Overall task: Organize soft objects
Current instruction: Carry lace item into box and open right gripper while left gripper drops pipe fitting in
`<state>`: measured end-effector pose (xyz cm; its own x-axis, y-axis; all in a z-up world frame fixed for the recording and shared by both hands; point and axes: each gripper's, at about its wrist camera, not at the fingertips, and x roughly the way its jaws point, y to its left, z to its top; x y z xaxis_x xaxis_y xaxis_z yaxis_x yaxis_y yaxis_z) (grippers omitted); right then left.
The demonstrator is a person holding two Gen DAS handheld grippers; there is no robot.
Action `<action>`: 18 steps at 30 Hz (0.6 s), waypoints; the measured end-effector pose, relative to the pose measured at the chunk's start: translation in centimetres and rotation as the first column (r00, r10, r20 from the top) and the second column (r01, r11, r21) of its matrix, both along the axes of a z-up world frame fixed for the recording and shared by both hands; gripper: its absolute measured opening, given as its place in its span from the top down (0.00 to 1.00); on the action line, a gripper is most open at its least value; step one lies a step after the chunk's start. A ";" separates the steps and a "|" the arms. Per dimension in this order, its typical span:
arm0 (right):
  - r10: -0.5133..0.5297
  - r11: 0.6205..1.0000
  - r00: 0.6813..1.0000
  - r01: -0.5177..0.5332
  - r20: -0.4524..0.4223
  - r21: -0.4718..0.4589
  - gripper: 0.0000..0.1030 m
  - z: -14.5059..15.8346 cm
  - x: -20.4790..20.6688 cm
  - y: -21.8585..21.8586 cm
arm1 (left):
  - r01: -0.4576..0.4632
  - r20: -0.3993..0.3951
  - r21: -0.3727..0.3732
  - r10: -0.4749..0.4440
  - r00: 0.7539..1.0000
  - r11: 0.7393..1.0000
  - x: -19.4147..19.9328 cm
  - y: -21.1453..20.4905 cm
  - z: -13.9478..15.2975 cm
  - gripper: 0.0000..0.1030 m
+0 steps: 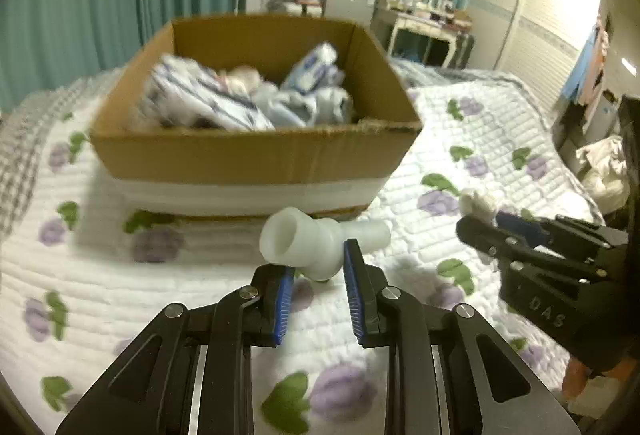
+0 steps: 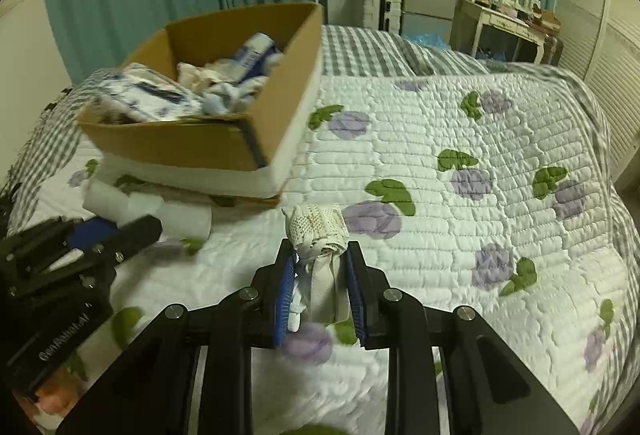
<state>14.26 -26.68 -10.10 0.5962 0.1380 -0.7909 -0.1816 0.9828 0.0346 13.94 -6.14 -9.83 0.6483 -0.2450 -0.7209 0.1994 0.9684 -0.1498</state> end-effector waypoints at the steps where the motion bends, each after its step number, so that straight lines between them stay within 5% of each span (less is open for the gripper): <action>1: 0.003 1.000 1.000 -0.003 0.009 0.002 0.76 0.6 -0.6 0.4 | 0.003 0.012 0.004 -0.003 1.000 1.000 -0.5 0.1 0.5 0.77; 18: 0.070 0.997 0.965 -0.071 0.254 -0.006 0.76 13.3 -6.0 4.6 | -0.012 0.264 0.126 -0.022 0.964 0.992 -6.4 1.7 10.2 0.77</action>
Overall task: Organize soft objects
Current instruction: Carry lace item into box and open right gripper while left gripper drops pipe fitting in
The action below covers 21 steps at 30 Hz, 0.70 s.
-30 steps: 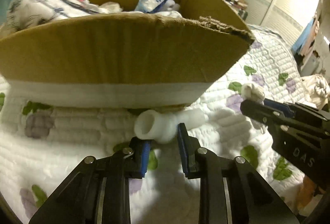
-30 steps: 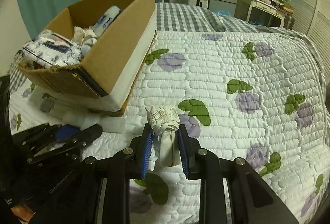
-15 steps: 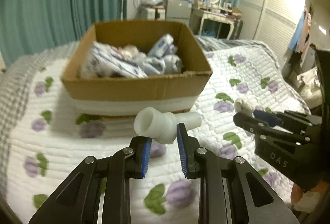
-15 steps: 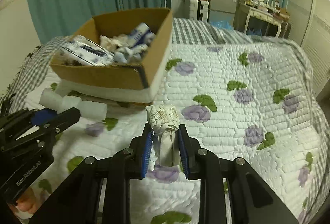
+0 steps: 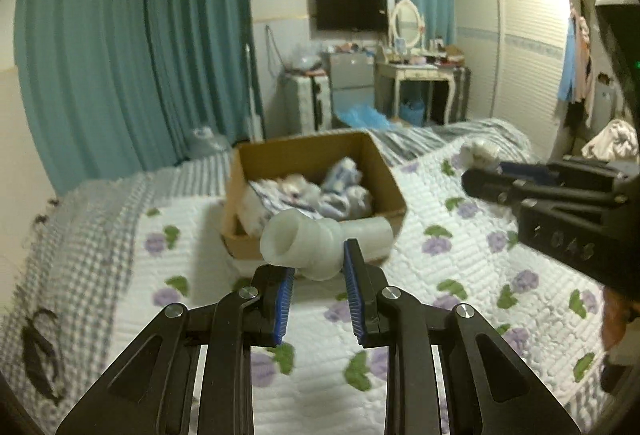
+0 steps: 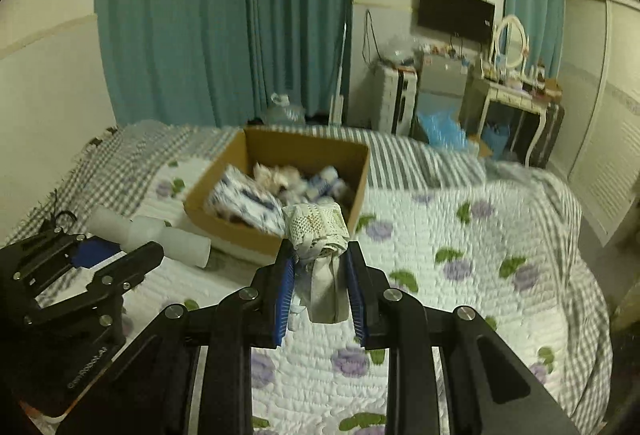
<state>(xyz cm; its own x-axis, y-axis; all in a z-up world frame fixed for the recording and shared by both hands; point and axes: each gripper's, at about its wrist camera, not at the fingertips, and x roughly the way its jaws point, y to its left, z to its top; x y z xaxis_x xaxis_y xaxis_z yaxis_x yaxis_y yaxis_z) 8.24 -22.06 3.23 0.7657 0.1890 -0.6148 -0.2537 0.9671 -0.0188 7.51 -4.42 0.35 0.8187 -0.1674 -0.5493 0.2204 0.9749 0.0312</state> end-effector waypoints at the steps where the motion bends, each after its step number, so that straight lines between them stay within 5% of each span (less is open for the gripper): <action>1: 0.006 1.000 1.000 -0.006 0.019 -0.003 0.76 0.8 0.1 0.3 | -0.009 0.012 0.011 0.009 1.000 1.000 0.0 0.2 0.5 0.77; 11: 0.055 0.998 0.995 -0.056 0.084 0.011 0.76 3.5 5.8 2.5 | -0.014 0.073 0.007 0.013 0.997 1.000 4.3 1.4 3.5 0.77; 21: 0.046 0.996 0.996 -0.051 0.078 0.067 0.76 0.1 15.5 2.3 | -0.034 0.104 0.040 0.030 0.994 0.999 12.9 0.4 3.7 0.77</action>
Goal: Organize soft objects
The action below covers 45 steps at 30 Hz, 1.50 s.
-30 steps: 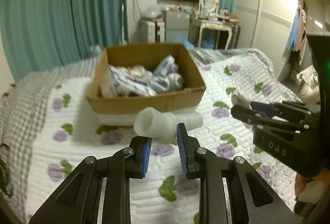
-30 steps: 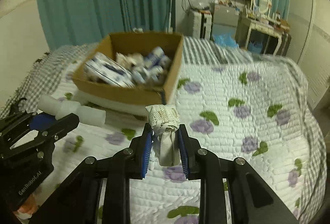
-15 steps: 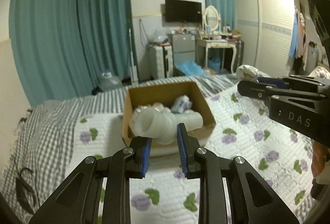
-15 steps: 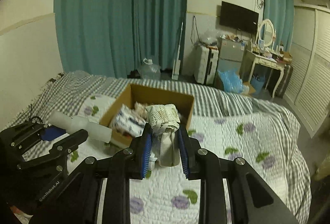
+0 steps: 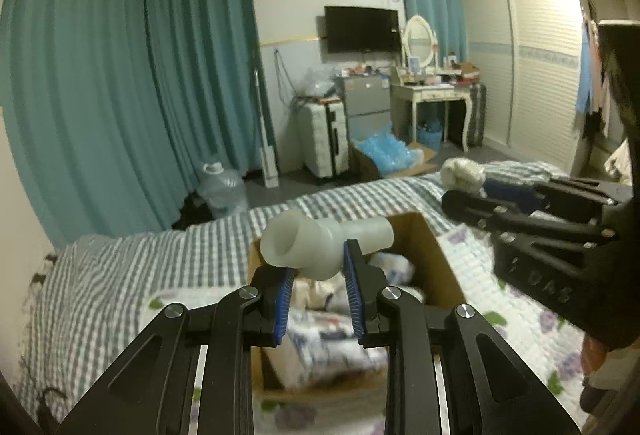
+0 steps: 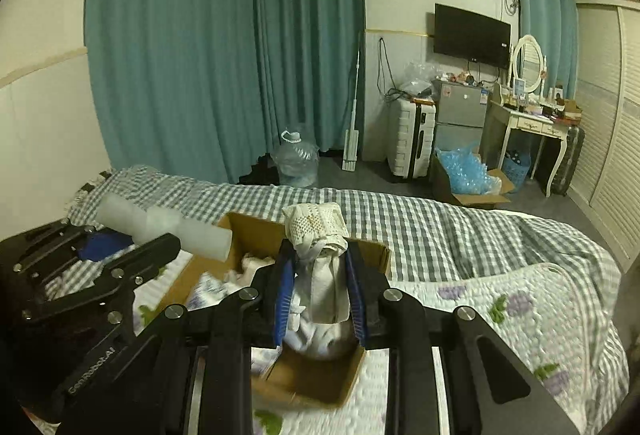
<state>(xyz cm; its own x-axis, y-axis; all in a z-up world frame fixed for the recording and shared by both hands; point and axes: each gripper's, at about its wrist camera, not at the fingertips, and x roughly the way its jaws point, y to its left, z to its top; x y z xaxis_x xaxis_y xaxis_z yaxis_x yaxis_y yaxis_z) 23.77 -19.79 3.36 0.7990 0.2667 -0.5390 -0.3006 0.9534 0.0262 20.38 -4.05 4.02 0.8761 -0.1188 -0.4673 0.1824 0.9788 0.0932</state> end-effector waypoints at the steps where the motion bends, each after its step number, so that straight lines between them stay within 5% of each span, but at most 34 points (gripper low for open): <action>1: 0.003 1.000 1.000 -0.003 -0.009 -0.001 0.76 -0.7 1.0 0.2 | 0.002 0.004 0.004 -0.002 1.000 1.000 0.8 -0.1 -0.3 0.77; 13: 0.001 0.999 0.995 0.003 -0.095 0.045 0.75 -7.0 8.4 -0.4 | 0.002 -0.112 0.073 0.006 0.994 0.997 9.4 -1.7 -6.8 0.73; 15: -0.008 0.998 0.994 0.014 -0.105 0.055 0.68 -7.3 8.8 -0.6 | -0.009 -0.151 0.066 0.019 0.988 0.998 10.3 -1.5 -7.7 0.73; 17: -0.029 0.998 0.993 0.035 -0.116 0.049 0.47 -7.5 9.3 -0.7 | -0.030 -0.178 0.086 0.045 0.983 0.996 10.8 -1.6 -8.3 0.72; 18: -0.032 0.998 0.992 0.038 -0.118 0.056 0.43 -7.6 9.3 -0.9 | -0.041 -0.181 0.097 0.058 0.982 0.994 10.9 -1.6 -8.5 0.68; 21: -0.053 0.996 0.991 0.061 -0.124 0.062 0.38 -7.4 9.0 -1.4 | -0.076 -0.182 0.108 0.095 0.979 0.991 10.7 -1.3 -8.9 0.30; 23: -0.064 0.996 0.990 0.071 -0.122 0.054 0.36 -7.0 8.4 -1.7 | -0.093 -0.180 0.082 0.106 0.978 0.992 10.5 -0.9 -8.7 0.24; 31: -0.125 0.991 0.990 0.128 -0.064 0.033 0.25 -1.3 4.1 -2.8 | -0.146 -0.101 0.076 0.153 0.983 0.986 8.0 0.1 -4.8 0.24; 38: -0.130 0.991 0.987 0.129 0.092 0.016 0.06 7.8 -2.4 -1.8 | -0.150 0.042 -0.022 0.151 0.988 0.988 1.6 2.6 3.9 0.18; 45: -0.114 0.993 0.941 0.119 0.318 0.005 0.01 15.9 -11.4 0.6 | -0.171 0.297 -0.044 0.177 0.938 0.984 -7.4 5.3 11.9 0.05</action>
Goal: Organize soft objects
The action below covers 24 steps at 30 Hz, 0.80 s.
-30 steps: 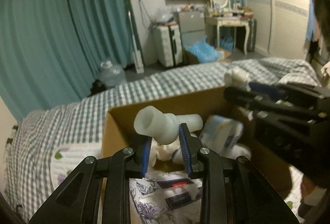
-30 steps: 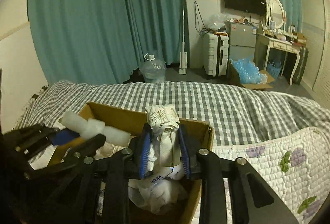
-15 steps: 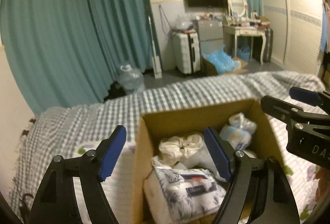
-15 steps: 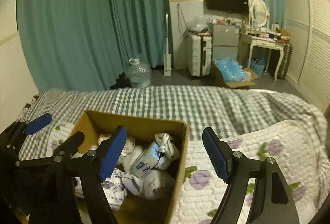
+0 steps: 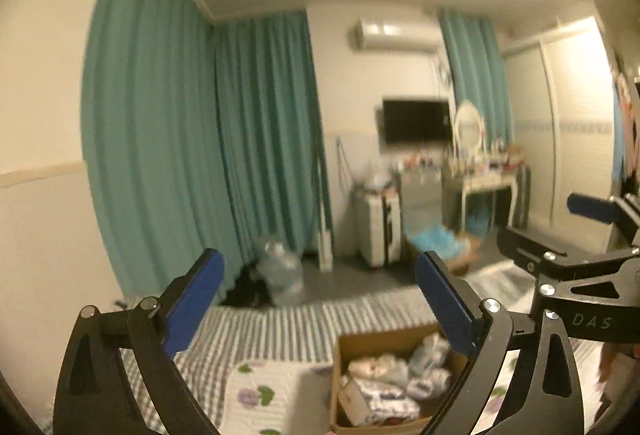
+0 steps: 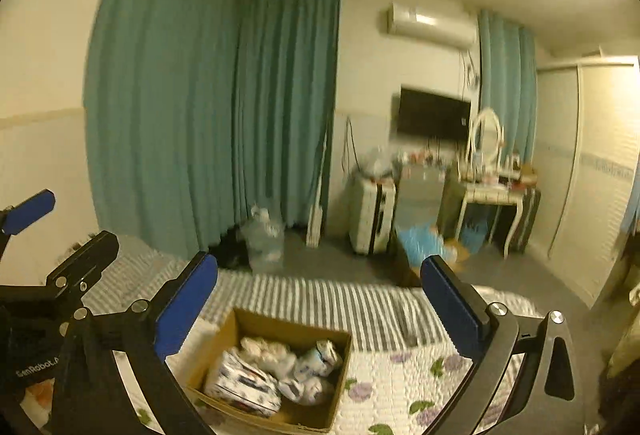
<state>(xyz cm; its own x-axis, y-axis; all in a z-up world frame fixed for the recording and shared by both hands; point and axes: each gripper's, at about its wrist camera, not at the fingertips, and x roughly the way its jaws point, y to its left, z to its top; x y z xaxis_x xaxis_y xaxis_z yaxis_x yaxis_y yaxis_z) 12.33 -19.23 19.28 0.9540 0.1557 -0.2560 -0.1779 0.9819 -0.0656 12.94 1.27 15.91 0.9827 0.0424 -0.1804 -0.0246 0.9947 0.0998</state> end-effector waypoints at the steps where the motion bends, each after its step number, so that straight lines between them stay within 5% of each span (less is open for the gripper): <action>1: -0.001 1.000 1.000 0.001 0.020 0.001 0.01 0.5 -1.0 0.1 | 0.005 0.031 -0.013 -0.005 1.000 1.000 -1.1 0.5 0.8 0.05; 9: -0.011 1.000 0.997 0.011 0.079 0.004 0.00 0.3 -5.9 -1.2 | 0.023 0.091 -0.109 -0.013 0.996 0.994 -5.4 3.6 1.6 0.04; 24: -0.026 0.996 0.996 0.033 -0.086 0.085 0.00 -16.1 -3.5 -5.4 | -0.046 -0.069 -0.133 0.037 0.997 0.990 -4.5 3.0 -10.7 0.04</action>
<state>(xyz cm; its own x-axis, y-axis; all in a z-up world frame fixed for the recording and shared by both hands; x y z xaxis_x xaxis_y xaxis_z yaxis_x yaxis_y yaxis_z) 8.83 -24.64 3.19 0.9341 0.1528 -0.3226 -0.1502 0.9881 0.0332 8.40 4.31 5.24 0.9662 0.0537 -0.2522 -0.0638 0.9975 -0.0319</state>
